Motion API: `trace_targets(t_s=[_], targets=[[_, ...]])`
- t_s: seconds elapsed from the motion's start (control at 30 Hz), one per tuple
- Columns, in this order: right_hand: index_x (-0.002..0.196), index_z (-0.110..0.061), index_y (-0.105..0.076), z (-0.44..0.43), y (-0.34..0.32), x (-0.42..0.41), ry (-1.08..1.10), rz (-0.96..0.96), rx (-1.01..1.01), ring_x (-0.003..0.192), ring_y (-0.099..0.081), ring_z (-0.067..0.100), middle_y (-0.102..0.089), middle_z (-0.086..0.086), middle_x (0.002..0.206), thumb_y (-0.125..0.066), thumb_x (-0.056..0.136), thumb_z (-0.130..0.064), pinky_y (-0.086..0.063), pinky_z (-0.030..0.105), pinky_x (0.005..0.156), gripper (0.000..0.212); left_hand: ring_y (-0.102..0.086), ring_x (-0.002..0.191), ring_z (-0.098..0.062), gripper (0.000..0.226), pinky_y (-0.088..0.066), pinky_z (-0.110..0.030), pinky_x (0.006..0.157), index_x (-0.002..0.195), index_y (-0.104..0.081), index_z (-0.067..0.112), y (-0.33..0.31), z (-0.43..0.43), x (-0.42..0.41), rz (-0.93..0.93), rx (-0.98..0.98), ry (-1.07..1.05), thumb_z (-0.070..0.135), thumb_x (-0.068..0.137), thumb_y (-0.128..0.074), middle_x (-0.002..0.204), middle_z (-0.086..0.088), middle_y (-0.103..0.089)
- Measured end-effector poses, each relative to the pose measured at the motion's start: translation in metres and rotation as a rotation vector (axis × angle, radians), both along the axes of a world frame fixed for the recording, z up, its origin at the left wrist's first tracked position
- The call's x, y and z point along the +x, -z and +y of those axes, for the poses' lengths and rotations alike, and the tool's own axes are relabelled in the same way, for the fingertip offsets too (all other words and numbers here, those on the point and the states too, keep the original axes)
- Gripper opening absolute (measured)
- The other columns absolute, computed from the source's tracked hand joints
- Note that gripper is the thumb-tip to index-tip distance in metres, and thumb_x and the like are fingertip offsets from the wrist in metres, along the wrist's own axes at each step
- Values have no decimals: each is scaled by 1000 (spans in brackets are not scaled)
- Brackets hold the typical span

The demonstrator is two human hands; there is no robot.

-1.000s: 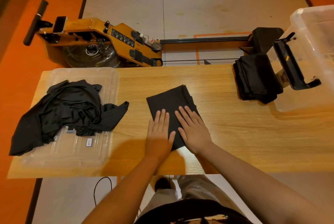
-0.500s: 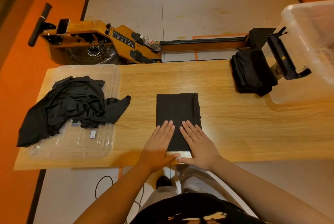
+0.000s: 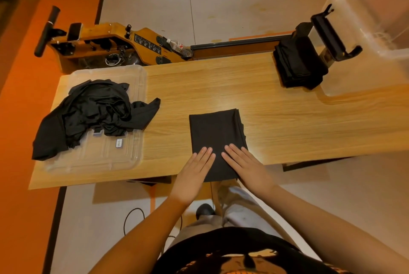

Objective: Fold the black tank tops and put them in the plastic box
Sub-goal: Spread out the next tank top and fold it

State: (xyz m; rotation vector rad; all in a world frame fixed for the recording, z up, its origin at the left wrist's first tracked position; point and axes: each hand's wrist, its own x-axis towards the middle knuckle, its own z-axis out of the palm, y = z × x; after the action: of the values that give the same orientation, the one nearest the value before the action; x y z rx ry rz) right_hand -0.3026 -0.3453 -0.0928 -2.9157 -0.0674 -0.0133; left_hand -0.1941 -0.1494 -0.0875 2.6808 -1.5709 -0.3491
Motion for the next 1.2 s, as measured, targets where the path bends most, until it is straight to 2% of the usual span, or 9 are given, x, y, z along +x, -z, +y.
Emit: trace_targets(t_s=[0.13, 0.2, 0.3, 0.4, 0.5, 0.6, 0.7, 0.93, 1.2], targets=[[143, -12, -40, -4, -2, -17, -43, 18, 89, 140, -33, 22, -41, 9, 149, -79, 70, -10, -13, 34, 118, 83, 11, 145, -13, 88, 11, -32, 115, 151, -6, 20, -11, 11, -5, 126, -34, 59, -5, 83, -57, 157, 3, 4], [137, -12, -50, -7, -8, -19, -28, 25, 143, 139, -33, 18, -44, 8, 147, -76, 75, -13, -23, 37, 118, 67, 10, 145, -5, 73, 17, -22, 113, 152, -16, 22, -23, 15, -1, 236, -108, 56, -1, 91, -48, 155, 10, 3], [133, -18, -55, -11, -28, -13, 63, 106, 249, 137, -38, 13, -45, -1, 147, -60, 90, -20, -31, 29, 112, 43, -21, 144, -4, 51, -10, -23, 120, 143, -43, 21, -43, 14, 4, 394, -251, -76, 7, 95, -50, 153, 11, -28], [120, -23, -58, -16, -49, 5, 175, 145, 313, 101, -63, 18, -68, 0, 114, -51, 94, -24, -48, 33, 84, 27, -62, 109, -7, 31, -50, -30, 94, 128, -57, 24, -51, 6, 16, 467, -353, -281, 22, 98, -51, 121, 5, -66], [100, -25, -54, -28, -65, 31, 266, 172, 455, 65, -59, 21, -66, 6, 74, -49, 94, -22, -46, 38, 60, 9, -63, 87, -3, 14, -49, -19, 71, 110, -58, 28, -55, -8, 37, 624, -471, -451, 26, 100, -49, 91, 14, -65], [96, -23, -54, -41, -72, 60, 360, 228, 561, 71, -60, 23, -66, 7, 80, -49, 94, -22, -48, 39, 66, 6, -65, 92, -10, 14, -52, -25, 75, 109, -58, 28, -54, -24, 60, 769, -511, -546, 27, 101, -47, 95, 6, -68], [98, -15, -55, -51, -70, 86, 447, 284, 607, 82, -61, 26, -66, 9, 89, -49, 94, -24, -50, 41, 74, 12, -61, 76, -26, 24, -45, -35, 64, 110, -58, 14, -50, -39, 78, 728, -447, -621, 32, 101, -44, 83, -14, -64], [95, -13, -53, -62, -54, 121, 597, 375, 566, 83, -59, 27, -64, 8, 88, -48, 95, -32, -51, 41, 75, 20, -56, 73, -28, 23, -41, -38, 63, 86, -49, 11, -40, -68, 97, 590, -301, -800, 27, 101, -42, 74, -9, -56], [107, -12, -50, -52, -40, 121, 712, 291, 325, 78, -62, 27, -64, 7, 85, -45, 96, -49, -41, 31, 54, 39, -65, 75, -27, 31, -42, -31, 57, 119, -44, 10, -34, -74, 87, 232, -107, -814, 34, 103, -33, 81, -5, -64]])
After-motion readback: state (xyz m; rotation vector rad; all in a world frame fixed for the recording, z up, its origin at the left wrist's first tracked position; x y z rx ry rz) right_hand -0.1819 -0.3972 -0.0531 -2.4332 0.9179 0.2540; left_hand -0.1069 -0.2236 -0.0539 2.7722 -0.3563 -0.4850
